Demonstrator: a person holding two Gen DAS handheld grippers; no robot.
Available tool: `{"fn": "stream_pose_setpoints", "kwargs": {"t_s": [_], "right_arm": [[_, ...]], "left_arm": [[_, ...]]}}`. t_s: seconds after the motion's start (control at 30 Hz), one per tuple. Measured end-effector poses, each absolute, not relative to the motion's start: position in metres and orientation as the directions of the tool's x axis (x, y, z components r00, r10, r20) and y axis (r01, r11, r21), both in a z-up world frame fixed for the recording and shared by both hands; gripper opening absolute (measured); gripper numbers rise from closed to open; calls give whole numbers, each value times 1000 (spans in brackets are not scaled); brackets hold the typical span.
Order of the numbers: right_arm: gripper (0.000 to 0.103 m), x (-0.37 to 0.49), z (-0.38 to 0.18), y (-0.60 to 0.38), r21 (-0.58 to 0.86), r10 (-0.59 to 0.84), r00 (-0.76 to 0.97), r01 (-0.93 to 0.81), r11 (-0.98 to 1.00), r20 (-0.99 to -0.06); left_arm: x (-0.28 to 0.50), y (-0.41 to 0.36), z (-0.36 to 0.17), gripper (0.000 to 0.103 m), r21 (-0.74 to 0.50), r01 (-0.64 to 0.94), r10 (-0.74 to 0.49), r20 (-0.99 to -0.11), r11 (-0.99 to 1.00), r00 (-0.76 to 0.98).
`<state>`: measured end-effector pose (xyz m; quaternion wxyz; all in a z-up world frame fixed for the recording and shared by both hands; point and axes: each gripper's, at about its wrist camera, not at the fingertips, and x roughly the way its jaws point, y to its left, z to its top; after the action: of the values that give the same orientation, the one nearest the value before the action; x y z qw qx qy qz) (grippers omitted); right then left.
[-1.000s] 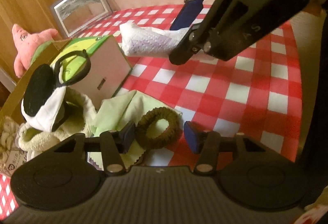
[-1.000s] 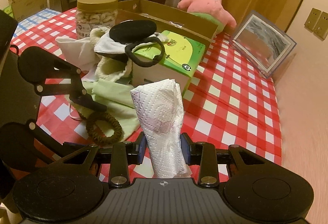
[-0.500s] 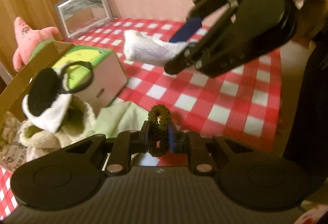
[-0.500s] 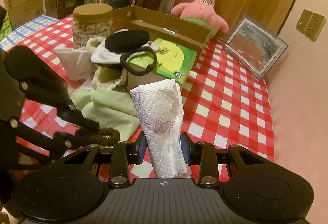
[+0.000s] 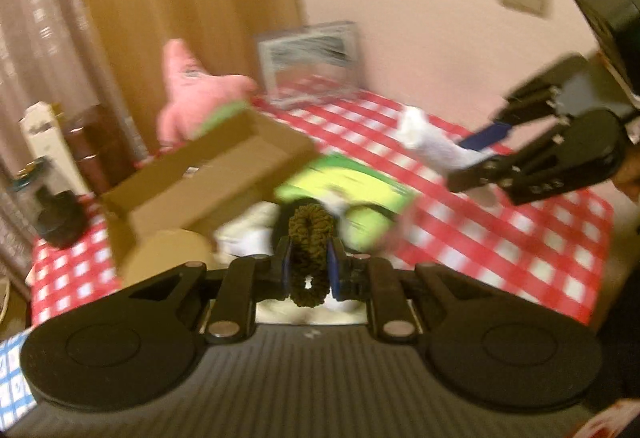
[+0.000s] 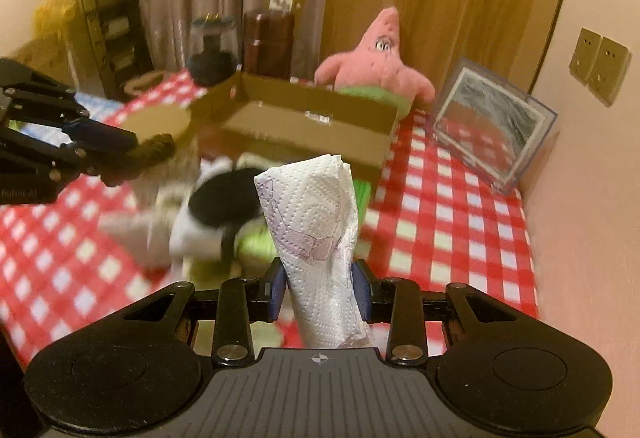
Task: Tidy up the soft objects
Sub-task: 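Carry both items over the cardboard box and open both tools to drop them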
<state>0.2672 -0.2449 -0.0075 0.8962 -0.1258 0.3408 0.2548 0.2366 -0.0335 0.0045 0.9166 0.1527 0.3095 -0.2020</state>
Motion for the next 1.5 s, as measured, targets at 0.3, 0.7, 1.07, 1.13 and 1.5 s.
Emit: {"fn": "stream_pose_setpoints", "kwargs": {"t_s": [0.3, 0.7, 1.07, 1.13, 1.5], "right_arm": [[36, 376, 15, -205, 39, 417, 626, -525, 850, -659], [36, 487, -13, -154, 100, 411, 614, -475, 874, -674], [36, 523, -36, -140, 100, 381, 612, -441, 892, -694], [36, 525, -38, -141, 109, 387, 615, -439, 892, -687], [70, 524, -40, -151, 166, 417, 620, -421, 892, -665]], "left_arm": [[342, 41, 30, 16, 131, 303, -164, -612, 944, 774], [454, 83, -19, 17, 65, 231, -126, -683, 971, 719], [490, 91, -49, 25, 56, 227, -124, -701, 972, 703], [493, 91, -51, 25, 60, 227, -121, -700, 972, 703], [494, 98, -54, 72, 42, 203, -116, -700, 978, 705]]}}
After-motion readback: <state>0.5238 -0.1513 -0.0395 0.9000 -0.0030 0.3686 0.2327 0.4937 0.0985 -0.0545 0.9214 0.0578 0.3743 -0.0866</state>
